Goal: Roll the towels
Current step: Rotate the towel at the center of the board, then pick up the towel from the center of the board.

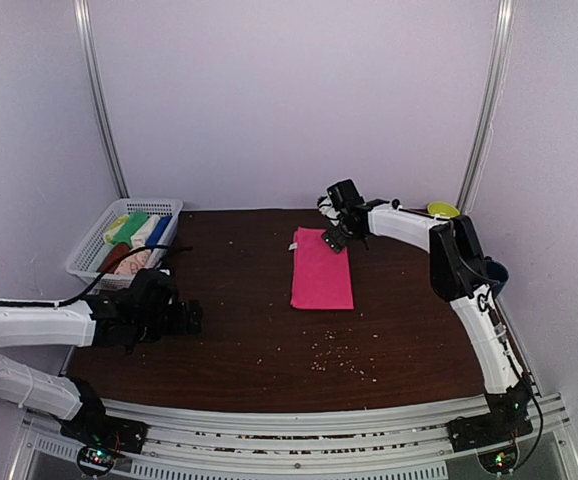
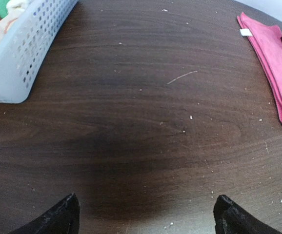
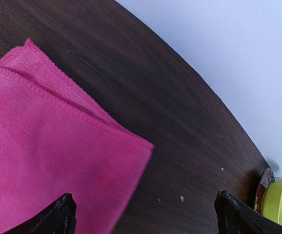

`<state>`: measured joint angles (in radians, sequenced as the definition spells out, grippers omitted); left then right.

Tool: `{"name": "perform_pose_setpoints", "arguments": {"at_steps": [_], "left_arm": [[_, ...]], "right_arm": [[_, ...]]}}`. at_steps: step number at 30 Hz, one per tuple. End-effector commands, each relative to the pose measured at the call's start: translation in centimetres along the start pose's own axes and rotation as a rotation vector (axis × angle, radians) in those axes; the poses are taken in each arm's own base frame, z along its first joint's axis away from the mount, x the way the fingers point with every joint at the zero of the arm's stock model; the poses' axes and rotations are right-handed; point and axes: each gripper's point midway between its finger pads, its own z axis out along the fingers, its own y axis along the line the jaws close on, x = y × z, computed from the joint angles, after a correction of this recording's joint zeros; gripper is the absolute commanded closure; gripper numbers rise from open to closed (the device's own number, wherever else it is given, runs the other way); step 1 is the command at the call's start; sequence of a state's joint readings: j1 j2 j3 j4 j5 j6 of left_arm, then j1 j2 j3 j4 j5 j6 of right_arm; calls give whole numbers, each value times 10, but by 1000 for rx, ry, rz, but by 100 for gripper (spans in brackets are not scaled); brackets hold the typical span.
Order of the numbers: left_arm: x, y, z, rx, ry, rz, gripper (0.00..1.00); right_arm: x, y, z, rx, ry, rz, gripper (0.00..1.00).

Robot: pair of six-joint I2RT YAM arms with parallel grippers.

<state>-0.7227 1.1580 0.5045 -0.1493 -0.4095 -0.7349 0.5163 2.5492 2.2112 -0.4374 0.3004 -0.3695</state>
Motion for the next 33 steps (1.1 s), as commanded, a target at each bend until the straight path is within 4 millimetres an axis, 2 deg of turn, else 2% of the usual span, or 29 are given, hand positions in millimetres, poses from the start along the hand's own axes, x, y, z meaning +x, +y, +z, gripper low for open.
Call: {"name": "perform_pose_setpoints", "arguments": {"at_steps": [1,3,5,9,12,13,16,18,22,26,28,33], "left_arm": [[-35,-45,0,67,-69,134,2],[-49,-70,-1,95,-95,263,2],[-60,-102,-4,153,-126,431,2],[-69,-158,-9,245,-190,774,2],[-65,-192,-11,285,-242,1035,2],[-62,-202,-9,312,-255,1096,2],[-48,-230,-4,407,-311,1252,2],[-38,-243,2,440,-344,1361,2],[-10,-249,40,415,-337,1578,5],[15,-251,81,370,-299,1715,11],[17,-250,96,333,-292,1747,14],[16,-250,115,329,-300,1762,21]], "right_arm": [[-57,-36,-104,-99,-151,92,0],[-58,-45,-137,-134,-196,72,0],[-52,-51,-166,-155,-242,34,0],[-7,-45,-208,-204,-284,-86,0],[28,-34,-238,-273,-317,-171,0],[36,-34,-254,-290,-350,-193,0],[66,-14,-280,-366,-412,-279,0],[76,-10,-292,-372,-451,-285,0],[87,-14,-301,-323,-483,-278,0],[96,-17,-295,-304,-476,-254,0],[99,-17,-289,-301,-465,-248,0],[101,-11,-282,-329,-448,-238,0]]}}
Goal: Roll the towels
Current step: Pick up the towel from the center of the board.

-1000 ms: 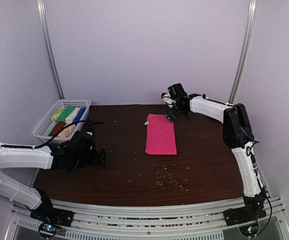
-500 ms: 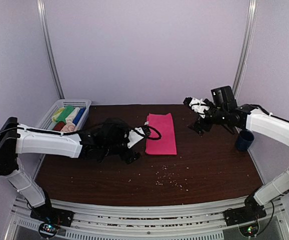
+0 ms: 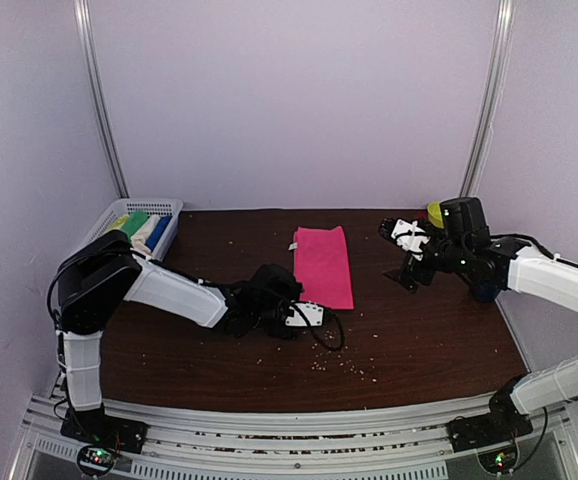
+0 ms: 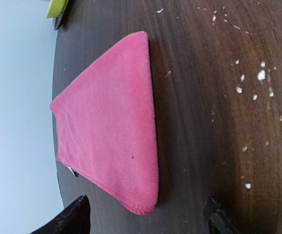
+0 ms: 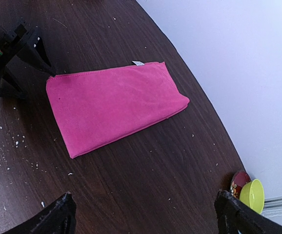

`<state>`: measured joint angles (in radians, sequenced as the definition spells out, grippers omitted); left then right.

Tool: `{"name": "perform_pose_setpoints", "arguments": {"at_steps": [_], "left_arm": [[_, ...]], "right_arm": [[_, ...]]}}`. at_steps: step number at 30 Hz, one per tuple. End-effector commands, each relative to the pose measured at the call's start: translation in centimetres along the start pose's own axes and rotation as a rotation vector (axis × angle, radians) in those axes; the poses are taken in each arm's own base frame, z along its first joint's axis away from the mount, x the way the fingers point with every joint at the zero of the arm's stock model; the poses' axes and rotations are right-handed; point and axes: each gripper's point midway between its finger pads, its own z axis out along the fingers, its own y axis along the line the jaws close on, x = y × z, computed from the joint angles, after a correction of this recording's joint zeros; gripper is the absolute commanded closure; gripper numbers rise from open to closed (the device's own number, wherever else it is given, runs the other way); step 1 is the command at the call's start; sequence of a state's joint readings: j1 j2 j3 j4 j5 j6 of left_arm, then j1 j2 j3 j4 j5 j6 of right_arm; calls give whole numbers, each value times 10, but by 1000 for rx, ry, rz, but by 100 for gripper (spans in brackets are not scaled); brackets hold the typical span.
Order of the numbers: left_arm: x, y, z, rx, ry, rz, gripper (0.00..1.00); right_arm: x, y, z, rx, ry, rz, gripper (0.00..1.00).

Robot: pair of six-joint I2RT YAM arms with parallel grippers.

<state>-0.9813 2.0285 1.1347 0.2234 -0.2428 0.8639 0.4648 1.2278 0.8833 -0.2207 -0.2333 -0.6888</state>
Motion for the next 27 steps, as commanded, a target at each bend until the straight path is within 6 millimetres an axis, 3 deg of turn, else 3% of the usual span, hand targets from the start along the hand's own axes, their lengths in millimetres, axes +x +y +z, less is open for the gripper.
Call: {"name": "perform_pose_setpoints", "arguments": {"at_steps": [1,4,10,13,18,27], "left_arm": [[12,2,21,1,21,72,25],[21,-8,32,32,55,96,41],[41,-30,52,114,141,133,51],[41,-35,53,143,144,118,67],[26,-45,42,221,86,70,100],[-1,-76,1,366,-14,-66,100]], "right_arm": [[-2,1,5,-2,-26,9,0],[0,0,5,6,-29,14,0],[7,-2,7,4,-24,36,0],[11,6,9,-32,-33,14,0],[20,40,14,-155,-86,-126,0],[45,105,27,-308,-163,-361,0]]}}
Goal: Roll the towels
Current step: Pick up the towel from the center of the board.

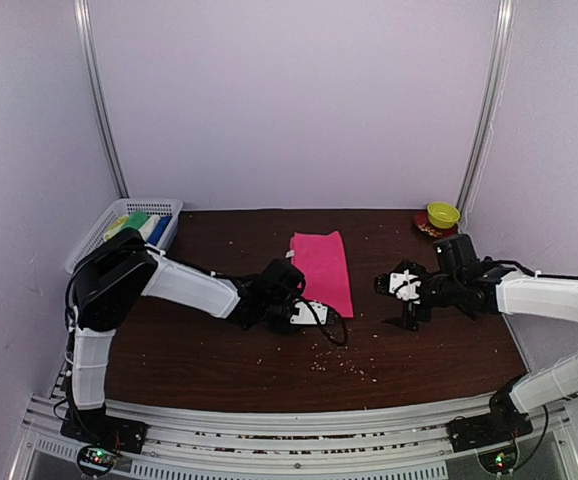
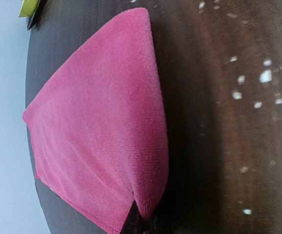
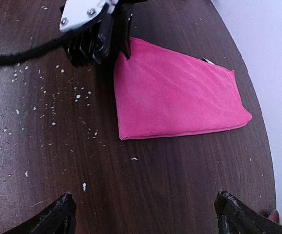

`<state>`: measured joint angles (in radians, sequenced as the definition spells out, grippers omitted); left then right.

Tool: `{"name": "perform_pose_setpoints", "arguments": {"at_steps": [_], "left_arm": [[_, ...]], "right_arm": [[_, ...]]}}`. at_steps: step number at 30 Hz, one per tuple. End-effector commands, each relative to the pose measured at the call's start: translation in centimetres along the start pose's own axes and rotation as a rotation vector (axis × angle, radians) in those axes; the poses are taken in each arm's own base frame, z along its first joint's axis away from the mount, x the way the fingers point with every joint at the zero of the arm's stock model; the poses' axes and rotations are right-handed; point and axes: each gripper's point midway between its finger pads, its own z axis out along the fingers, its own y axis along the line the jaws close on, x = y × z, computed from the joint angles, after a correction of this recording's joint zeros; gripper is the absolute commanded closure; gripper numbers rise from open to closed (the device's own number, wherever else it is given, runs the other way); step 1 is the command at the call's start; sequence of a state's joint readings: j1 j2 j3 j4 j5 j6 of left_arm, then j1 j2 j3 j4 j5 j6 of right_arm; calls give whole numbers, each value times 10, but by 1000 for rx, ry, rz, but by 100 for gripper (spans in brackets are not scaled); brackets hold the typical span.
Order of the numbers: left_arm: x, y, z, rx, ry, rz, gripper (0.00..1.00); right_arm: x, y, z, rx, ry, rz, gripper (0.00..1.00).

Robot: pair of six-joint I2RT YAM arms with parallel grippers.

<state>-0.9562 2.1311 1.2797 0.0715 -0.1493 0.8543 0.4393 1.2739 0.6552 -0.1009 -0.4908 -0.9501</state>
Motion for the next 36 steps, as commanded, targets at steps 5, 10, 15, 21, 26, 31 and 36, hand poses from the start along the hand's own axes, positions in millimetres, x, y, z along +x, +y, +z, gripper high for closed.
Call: {"name": "perform_pose_setpoints", "arguments": {"at_steps": [5,10,15,21,26,31,36], "left_arm": [[-10,-84,-37,298,-59,-152,100],[-18,-97,-52,372,-98,-245,100],[-25,-101,-68,430,-149,-283,100],[-34,-95,-74,500,-201,-325,100],[-33,-90,-72,519,-202,-355,100],[-33,-85,-68,533,-201,-381,100],[-34,-80,-63,539,-202,-407,100]], "right_arm": [[-12,48,32,-83,-70,-263,3],[-23,77,36,-105,-119,-338,0],[-20,92,41,-89,-127,-393,0],[-19,94,50,-64,-96,-393,5],[-20,101,53,-87,-94,-390,10],[-22,111,59,-101,-73,-426,11],[-20,108,68,-61,-23,-425,14]]}}
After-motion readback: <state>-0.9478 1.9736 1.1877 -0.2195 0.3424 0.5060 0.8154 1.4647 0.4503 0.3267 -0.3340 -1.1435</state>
